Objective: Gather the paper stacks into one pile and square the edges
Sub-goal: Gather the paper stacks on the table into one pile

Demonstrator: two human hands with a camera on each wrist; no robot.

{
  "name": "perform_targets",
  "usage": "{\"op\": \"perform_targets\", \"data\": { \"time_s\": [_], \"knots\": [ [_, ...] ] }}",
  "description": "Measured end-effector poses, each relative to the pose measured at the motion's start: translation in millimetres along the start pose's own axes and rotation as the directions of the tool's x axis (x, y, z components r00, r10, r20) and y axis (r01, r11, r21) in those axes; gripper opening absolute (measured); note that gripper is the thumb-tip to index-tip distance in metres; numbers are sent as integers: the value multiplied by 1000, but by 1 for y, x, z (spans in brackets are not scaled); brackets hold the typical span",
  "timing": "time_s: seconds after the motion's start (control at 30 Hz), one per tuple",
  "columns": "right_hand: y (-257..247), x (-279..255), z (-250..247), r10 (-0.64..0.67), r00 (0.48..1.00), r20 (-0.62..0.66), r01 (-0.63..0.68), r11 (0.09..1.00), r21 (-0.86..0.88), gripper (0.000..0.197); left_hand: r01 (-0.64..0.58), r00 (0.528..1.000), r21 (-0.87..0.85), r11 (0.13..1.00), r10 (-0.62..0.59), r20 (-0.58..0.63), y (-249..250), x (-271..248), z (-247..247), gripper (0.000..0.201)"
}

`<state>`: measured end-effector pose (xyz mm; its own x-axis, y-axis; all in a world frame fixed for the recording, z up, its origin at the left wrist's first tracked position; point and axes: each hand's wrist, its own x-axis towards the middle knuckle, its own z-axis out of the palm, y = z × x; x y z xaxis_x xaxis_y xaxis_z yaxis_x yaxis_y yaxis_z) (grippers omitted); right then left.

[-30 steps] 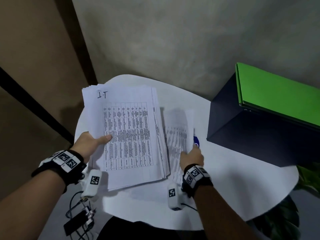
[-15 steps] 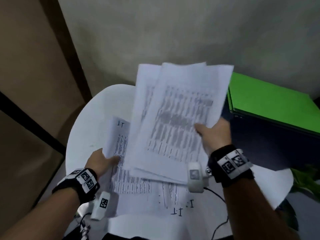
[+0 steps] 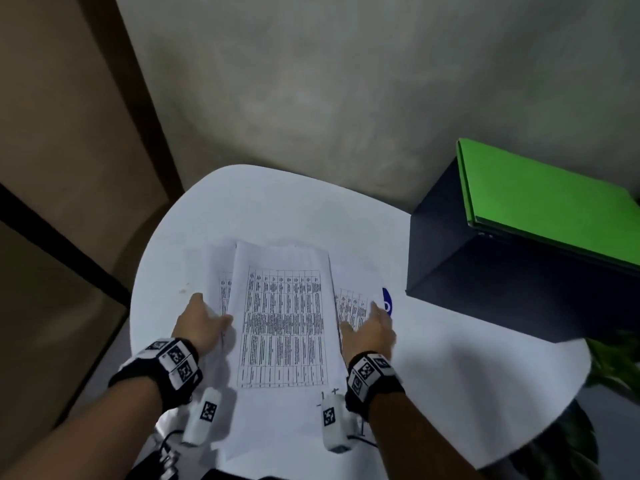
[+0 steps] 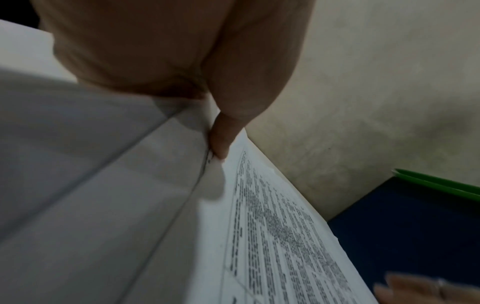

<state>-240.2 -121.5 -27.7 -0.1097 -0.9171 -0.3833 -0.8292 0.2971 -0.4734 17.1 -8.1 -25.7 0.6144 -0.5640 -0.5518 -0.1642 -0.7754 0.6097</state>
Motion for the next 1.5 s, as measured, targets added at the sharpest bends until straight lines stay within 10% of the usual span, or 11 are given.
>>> {"op": "perform_targets", "data": {
  "time_s": [0.17,0.4,0.67,0.93,1.2,1.33,1.43,1.5],
  "knots": [
    [12,-1,-3,74,996,-40,-81,979,-190,91,-73,995,-33,997,71,-69,-4,-2,-4,58],
    [-5,2,-5,112,991,71,-118,990,82,80,-141,989,-83,987,136,-63,-4,-4,-22,35],
    [-19,-5,-10,186,970,156,-208,967,144,62,-103,993,-109,989,95,-73,-7,-5,-23,53],
    [-41,-14,-73,-61,994,-90,65,997,50,35,-109,993,-111,988,103,-58,-1,-11,-24,32],
    [-98,-28,-196,-238,864,-444,408,848,339,20,-121,992,-115,986,118,-32,7,-15,-16,28],
    [-101,-24,-195,-309,877,-368,470,710,524,19,-92,995,-106,990,95,27,3,-9,-12,29],
    [-89,-6,-147,-304,943,-136,329,787,522,22,-25,991,-278,960,60,119,-12,9,-10,20],
    [-76,5,-104,-246,968,55,198,876,439,26,72,988,-377,923,-14,153,-15,14,-14,57]
  ]
}}
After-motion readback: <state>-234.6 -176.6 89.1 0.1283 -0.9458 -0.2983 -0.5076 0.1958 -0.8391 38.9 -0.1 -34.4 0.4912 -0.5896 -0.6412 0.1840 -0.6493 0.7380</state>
